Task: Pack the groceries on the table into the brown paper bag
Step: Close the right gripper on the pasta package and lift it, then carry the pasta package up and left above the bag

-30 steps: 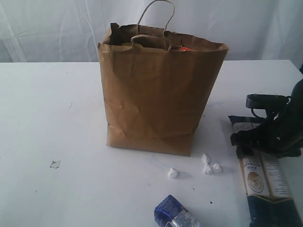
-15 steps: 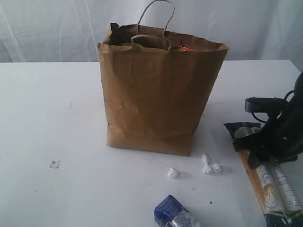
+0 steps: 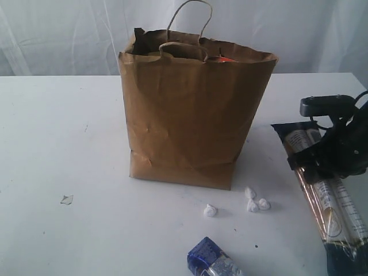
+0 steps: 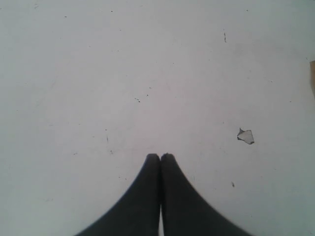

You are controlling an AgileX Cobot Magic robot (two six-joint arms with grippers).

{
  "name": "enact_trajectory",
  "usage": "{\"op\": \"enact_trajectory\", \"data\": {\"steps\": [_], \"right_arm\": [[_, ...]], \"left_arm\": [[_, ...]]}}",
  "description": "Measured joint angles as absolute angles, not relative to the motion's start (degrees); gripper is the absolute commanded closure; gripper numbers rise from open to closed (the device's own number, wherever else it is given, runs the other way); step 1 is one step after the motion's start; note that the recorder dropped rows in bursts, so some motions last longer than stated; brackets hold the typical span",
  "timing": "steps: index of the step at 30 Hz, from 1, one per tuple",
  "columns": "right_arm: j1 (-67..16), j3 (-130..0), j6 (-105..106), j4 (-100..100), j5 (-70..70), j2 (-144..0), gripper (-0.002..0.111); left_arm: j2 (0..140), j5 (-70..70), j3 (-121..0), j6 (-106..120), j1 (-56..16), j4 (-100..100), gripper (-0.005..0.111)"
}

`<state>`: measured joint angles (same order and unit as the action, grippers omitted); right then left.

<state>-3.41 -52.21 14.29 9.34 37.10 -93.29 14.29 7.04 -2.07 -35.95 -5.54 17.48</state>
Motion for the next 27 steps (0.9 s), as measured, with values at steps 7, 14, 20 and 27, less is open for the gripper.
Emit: {"op": "enact_trajectory", "data": {"steps": [7, 14, 20, 27], "right_arm": [[-3.4, -52.2, 15.1, 9.2, 38.9, -90.8, 0.108], [-3.4, -55.3, 16.2, 9.6, 42.6, -86.3, 0.108], [-3.4, -59.1, 17.1, 10.2, 43.4, -84.4, 0.108], [-3.4, -61.5, 17.2, 10.2, 46.1, -84.3, 0.108]], "left_arm": [[14.3, 7.9, -2.1, -36.0, -5.5, 17.5, 0.107], [14.3, 9.9, -2.1, -36.0, -5.5, 17.5, 0.107], [14.3, 10.1, -2.1, -36.0, -5.5, 17.5, 0.107], [14.3, 10.3, -2.1, -36.0, -5.5, 17.5, 0.107]]}}
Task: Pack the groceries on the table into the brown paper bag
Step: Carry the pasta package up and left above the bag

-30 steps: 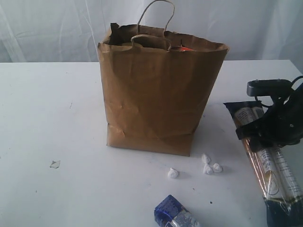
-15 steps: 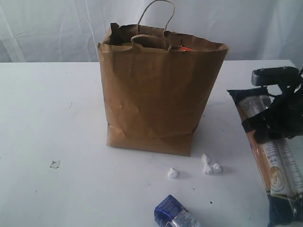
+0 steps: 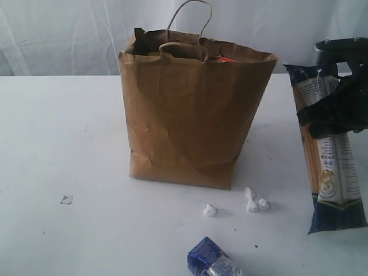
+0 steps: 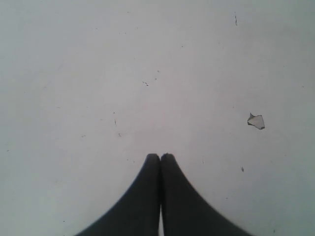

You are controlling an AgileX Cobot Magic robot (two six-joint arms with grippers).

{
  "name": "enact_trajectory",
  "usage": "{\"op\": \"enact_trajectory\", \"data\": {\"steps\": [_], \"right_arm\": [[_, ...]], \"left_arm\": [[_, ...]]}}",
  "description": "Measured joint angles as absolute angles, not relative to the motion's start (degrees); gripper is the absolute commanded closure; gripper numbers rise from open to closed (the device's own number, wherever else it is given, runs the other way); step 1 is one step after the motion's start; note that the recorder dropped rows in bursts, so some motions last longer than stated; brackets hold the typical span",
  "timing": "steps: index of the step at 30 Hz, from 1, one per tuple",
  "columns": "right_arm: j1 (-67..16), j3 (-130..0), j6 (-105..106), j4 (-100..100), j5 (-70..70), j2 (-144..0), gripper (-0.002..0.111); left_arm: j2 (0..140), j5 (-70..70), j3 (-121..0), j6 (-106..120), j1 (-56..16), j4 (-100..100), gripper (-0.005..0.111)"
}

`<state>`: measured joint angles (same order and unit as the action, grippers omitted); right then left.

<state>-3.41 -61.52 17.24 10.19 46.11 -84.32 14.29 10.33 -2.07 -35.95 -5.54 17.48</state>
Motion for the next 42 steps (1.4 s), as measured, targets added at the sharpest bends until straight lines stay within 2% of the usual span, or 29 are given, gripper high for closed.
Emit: {"op": "enact_trajectory", "data": {"steps": [19, 25, 29, 38, 42], "right_arm": [[-3.4, -81.7, 19.0, 10.2, 63.1, -81.5, 0.108], [-3.4, -92.0, 19.3, 11.8, 53.4, -81.2, 0.108], [-3.4, -98.2, 22.1, 19.8, 46.2, -81.2, 0.108], [-3.5, -99.0, 30.3, 36.5, 33.2, -82.3, 0.108], [-3.4, -99.0, 36.2, 49.1, 32.6, -85.3, 0.108]], "left_arm": [[14.3, 11.5, -2.1, -36.0, -5.5, 17.5, 0.107], [14.3, 11.5, -2.1, -36.0, -5.5, 17.5, 0.107], [14.3, 11.5, -2.1, -36.0, -5.5, 17.5, 0.107], [14.3, 11.0, -2.1, -38.3, -5.5, 17.5, 0.107], [14.3, 10.7, -2.1, -38.6, -5.5, 17.5, 0.107]]}}
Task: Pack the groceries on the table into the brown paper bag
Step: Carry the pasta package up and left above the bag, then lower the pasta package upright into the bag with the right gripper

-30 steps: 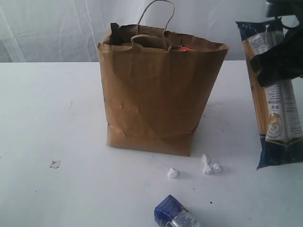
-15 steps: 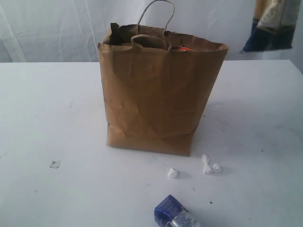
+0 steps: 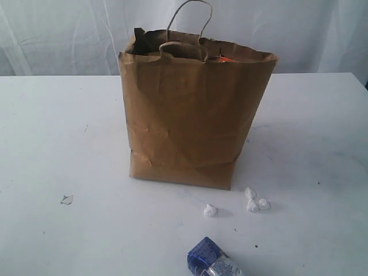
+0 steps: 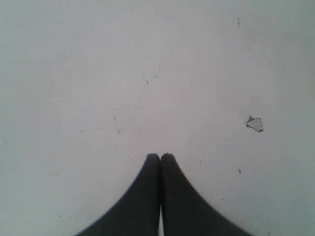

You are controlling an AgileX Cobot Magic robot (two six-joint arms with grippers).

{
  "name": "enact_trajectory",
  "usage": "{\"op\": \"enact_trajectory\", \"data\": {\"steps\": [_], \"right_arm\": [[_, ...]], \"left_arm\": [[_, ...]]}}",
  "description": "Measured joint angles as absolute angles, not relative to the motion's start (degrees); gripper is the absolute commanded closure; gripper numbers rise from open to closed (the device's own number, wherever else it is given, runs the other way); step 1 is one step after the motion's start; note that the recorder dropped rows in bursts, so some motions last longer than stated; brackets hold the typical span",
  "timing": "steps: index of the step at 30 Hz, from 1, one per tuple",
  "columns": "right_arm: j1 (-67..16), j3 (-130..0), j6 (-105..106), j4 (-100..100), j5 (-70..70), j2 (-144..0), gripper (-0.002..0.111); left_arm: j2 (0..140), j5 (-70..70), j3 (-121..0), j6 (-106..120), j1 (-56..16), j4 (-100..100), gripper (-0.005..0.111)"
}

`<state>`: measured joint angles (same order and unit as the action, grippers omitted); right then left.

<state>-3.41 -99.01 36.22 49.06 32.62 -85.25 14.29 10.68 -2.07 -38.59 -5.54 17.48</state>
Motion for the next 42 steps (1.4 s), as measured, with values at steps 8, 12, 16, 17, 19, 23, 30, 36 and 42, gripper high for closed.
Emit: {"op": "enact_trajectory", "data": {"steps": [8, 12, 16, 17, 19, 23, 30, 36, 42], "right_arm": [[-3.5, -99.0, 51.0, 70.9, 40.4, -92.5, 0.108], [-3.5, -99.0, 54.8, 76.9, 41.0, -97.3, 0.108], [-3.5, -99.0, 59.5, 83.8, 45.1, -102.9, 0.108], [-3.5, -99.0, 59.8, 84.1, 45.8, -103.3, 0.108], [-3.5, -99.0, 60.7, 85.2, 48.9, -104.2, 0.108], [-3.5, -99.4, 61.1, 86.6, 51.5, -104.4, 0.108], [-3.5, -101.7, 62.2, 92.0, 56.4, -104.4, 0.108], [-3.5, -101.7, 62.1, 86.7, 59.9, -104.4, 0.108], [-3.5, -101.7, 59.6, 72.5, 52.8, -104.5, 0.108]], "left_arm": [[14.3, 10.6, -2.1, -38.7, -5.5, 17.5, 0.107], [14.3, 10.6, -2.1, -38.7, -5.5, 17.5, 0.107], [14.3, 10.6, -2.1, -38.7, -5.5, 17.5, 0.107], [14.3, 10.6, -2.1, -38.8, -5.5, 17.5, 0.107], [14.3, 10.6, -2.1, -38.8, -5.5, 17.5, 0.107], [14.3, 10.6, -2.1, -38.8, -5.5, 17.5, 0.107], [14.3, 10.6, -2.1, -38.8, -5.5, 17.5, 0.107], [14.3, 10.6, -2.1, -38.9, -5.5, 17.5, 0.107], [14.3, 10.6, -2.1, -38.9, -5.5, 17.5, 0.107]]}}
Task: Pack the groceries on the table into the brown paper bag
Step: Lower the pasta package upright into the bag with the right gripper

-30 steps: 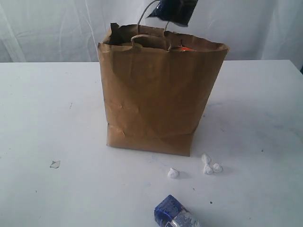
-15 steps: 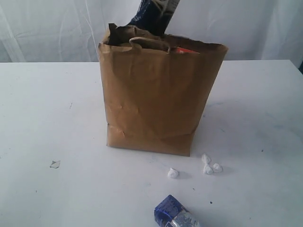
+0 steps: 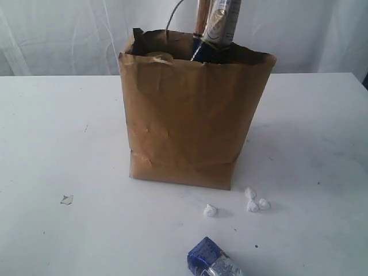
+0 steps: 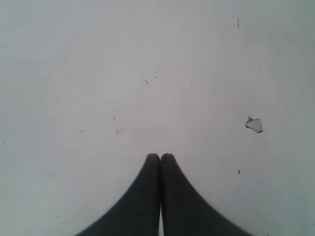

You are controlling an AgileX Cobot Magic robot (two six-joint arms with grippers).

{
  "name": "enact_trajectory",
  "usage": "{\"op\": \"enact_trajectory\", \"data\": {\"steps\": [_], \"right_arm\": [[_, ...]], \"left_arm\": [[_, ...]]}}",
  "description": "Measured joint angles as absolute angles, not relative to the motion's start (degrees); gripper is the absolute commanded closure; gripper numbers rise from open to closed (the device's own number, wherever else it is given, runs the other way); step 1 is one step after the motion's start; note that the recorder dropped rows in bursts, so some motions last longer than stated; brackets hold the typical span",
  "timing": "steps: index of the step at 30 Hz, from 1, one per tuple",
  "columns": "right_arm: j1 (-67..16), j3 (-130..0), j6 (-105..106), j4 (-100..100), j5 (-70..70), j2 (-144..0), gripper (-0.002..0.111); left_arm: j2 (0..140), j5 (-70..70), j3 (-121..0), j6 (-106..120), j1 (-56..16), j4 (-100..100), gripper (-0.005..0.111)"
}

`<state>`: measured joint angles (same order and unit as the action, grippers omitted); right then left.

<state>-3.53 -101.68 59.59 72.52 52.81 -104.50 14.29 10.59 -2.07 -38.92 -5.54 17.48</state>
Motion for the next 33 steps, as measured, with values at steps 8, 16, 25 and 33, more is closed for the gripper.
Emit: {"op": "enact_trajectory", "data": {"steps": [8, 16, 25, 33], "right_arm": [[-3.5, -101.7, 59.1, 71.4, 51.2, -105.3, 0.108], [-3.5, -101.7, 59.1, 71.2, 60.6, -105.6, 0.108], [-3.5, -101.7, 59.6, 68.4, 64.7, -107.9, 0.108], [-3.8, -102.0, 62.1, 69.9, 65.3, -110.5, 0.108]], "left_arm": [[14.3, 10.6, -2.1, -38.9, -5.5, 17.5, 0.107], [14.3, 10.6, -2.1, -38.9, -5.5, 17.5, 0.107], [14.3, 10.6, -2.1, -38.9, -5.5, 17.5, 0.107], [14.3, 10.6, -2.1, -38.9, -5.5, 17.5, 0.107]]}}
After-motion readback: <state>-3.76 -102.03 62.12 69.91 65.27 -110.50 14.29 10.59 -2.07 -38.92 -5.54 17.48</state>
